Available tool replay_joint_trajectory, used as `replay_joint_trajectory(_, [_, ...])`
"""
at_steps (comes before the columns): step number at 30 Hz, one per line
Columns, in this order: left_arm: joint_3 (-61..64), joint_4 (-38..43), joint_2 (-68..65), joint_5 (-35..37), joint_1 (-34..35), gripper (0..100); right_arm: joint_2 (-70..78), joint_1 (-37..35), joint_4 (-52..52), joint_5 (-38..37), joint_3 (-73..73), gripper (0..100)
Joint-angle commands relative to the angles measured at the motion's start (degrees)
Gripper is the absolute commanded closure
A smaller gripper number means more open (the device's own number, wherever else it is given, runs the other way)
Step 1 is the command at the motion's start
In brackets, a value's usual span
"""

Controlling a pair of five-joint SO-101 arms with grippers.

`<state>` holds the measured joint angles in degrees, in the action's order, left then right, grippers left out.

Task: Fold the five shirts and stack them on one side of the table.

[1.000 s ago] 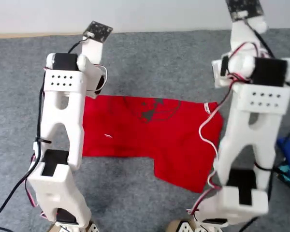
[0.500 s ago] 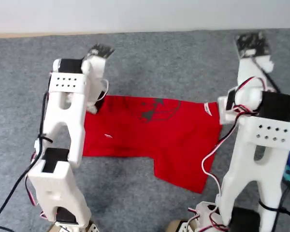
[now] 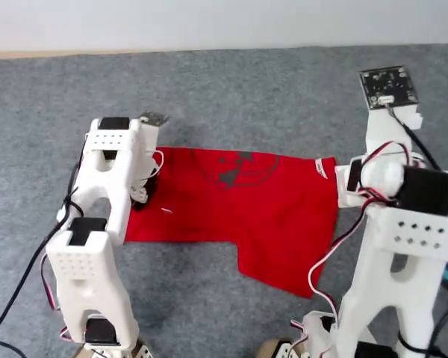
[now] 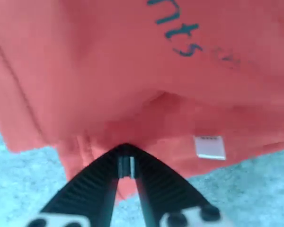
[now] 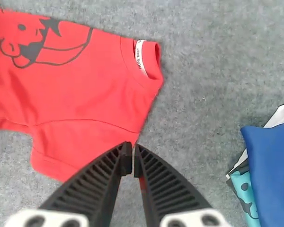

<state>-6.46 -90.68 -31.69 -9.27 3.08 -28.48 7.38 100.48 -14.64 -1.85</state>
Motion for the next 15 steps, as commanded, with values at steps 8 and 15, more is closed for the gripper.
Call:
replay_joint_trajectory(8, [0.2, -4.9, -1.4, -1.7, 3.3, 100, -1.9, 0.7, 2.1, -0.8, 0.1, 99.0])
replay_joint_trajectory(15, [6.4, -6.0, 3.4, -2.3, 2.4, 100, -1.8, 0.6, 1.8, -0.8, 0.8, 99.0])
